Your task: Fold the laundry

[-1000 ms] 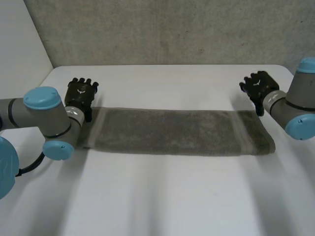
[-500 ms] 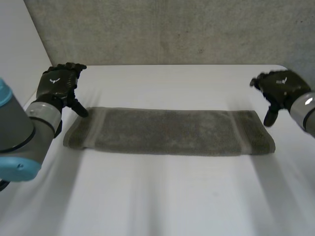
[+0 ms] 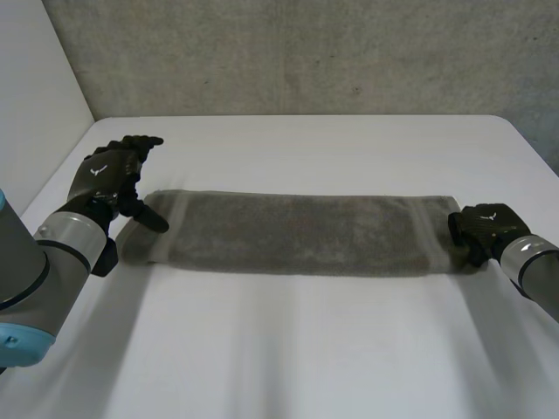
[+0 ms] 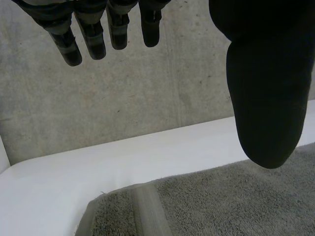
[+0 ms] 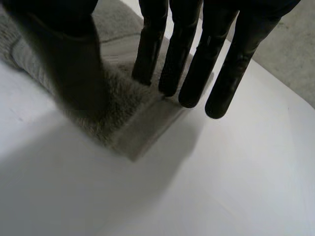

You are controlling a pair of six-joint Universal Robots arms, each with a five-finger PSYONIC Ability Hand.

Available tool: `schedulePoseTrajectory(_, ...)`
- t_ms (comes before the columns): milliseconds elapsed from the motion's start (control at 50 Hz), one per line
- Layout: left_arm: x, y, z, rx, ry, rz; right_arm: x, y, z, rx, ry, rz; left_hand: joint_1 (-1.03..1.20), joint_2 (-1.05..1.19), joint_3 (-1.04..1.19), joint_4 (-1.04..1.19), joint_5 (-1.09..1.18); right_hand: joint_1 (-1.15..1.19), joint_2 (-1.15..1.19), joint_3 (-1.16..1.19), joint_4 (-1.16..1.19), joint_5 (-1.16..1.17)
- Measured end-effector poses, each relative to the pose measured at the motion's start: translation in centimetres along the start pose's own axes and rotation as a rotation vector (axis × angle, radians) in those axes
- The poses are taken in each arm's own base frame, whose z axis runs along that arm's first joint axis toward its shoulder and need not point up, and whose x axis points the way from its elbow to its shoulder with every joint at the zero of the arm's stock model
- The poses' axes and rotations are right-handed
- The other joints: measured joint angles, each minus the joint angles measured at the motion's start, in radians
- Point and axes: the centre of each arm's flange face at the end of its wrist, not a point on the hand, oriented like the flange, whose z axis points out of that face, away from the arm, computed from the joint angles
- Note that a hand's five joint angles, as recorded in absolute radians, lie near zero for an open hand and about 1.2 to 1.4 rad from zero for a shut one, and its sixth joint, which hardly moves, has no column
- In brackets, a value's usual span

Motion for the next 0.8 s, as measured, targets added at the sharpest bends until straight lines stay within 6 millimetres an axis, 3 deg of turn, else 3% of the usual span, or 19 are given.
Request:
schedulePoseTrajectory(40,0.0,0.0,0.0,0.001,0.0,0.0,0.4,0.2,0.3,-0.007,0.008,0.002,0.0,0.0,0.0,0.0,0.0,0.237,0.218,0.219,0.224,0.237)
schedulePoseTrajectory(80,0.0,0.1,0.0,0.003,0.0,0.001,1.1,0.4,0.5,-0.013,0.026,-0.001,0.0,0.0,0.0,0.0,0.0,0.306,0.29,0.318,0.322,0.326)
schedulePoseTrajectory(180,0.0,0.1,0.0,0.01,0.0,0.002,3.5,0.5,0.7,-0.024,0.089,-0.044,0.0,0.0,0.0,0.0,0.0,0.306,0.29,0.322,0.324,0.326)
schedulePoseTrajectory(340,0.0,0.1,0.0,0.016,0.0,0.003,10.8,0.3,0.7,-0.089,0.335,-0.29,0.0,0.0,0.0,0.0,0.0,0.306,0.29,0.322,0.324,0.327)
schedulePoseTrajectory(420,0.0,0.0,-0.1,0.018,-0.001,0.003,11.7,-1.5,0.7,-0.076,0.4,-0.363,0.0,0.0,0.0,0.0,0.0,0.308,0.29,0.322,0.324,0.33)
schedulePoseTrajectory(480,0.0,0.0,-0.1,0.018,-0.002,0.003,9.2,-5.1,0.6,0.022,0.384,-0.406,0.0,0.0,0.0,0.0,0.0,0.31,0.29,0.322,0.324,0.33)
schedulePoseTrajectory(520,-0.1,0.0,-0.1,0.019,-0.003,0.003,5.4,-8.6,0.1,0.137,0.333,-0.437,0.0,0.0,0.0,0.0,0.0,0.31,0.29,0.324,0.324,0.33)
schedulePoseTrajectory(580,-0.1,0.0,-0.1,0.019,-0.004,0.003,0.9,-11.8,-1.0,0.256,0.264,-0.463,0.0,0.0,0.0,0.0,0.0,0.31,0.293,0.331,0.324,0.33)
schedulePoseTrajectory(620,-0.1,0.1,-0.1,0.019,-0.005,0.003,-4.4,-14.4,-2.4,0.376,0.174,-0.489,0.0,0.0,0.0,0.0,0.0,0.31,0.3,0.333,0.324,0.33)
schedulePoseTrajectory(680,-0.1,0.1,-0.1,0.018,-0.006,0.003,-9.6,-15.7,-3.8,0.469,0.073,-0.514,0.0,0.0,0.0,0.0,0.0,0.311,0.3,0.335,0.327,0.33)
schedulePoseTrajectory(700,-0.1,0.1,-0.1,0.018,-0.006,0.003,-12.6,-16.0,-4.6,0.512,0.014,-0.528,0.0,0.0,0.0,0.0,0.0,0.311,0.3,0.335,0.327,0.33)
schedulePoseTrajectory(800,-0.1,0.1,-0.1,0.017,-0.006,0.005,-22.4,-14.0,-6.7,0.577,-0.196,-0.592,0.0,0.0,0.0,0.0,0.0,0.311,0.3,0.335,0.327,0.33)
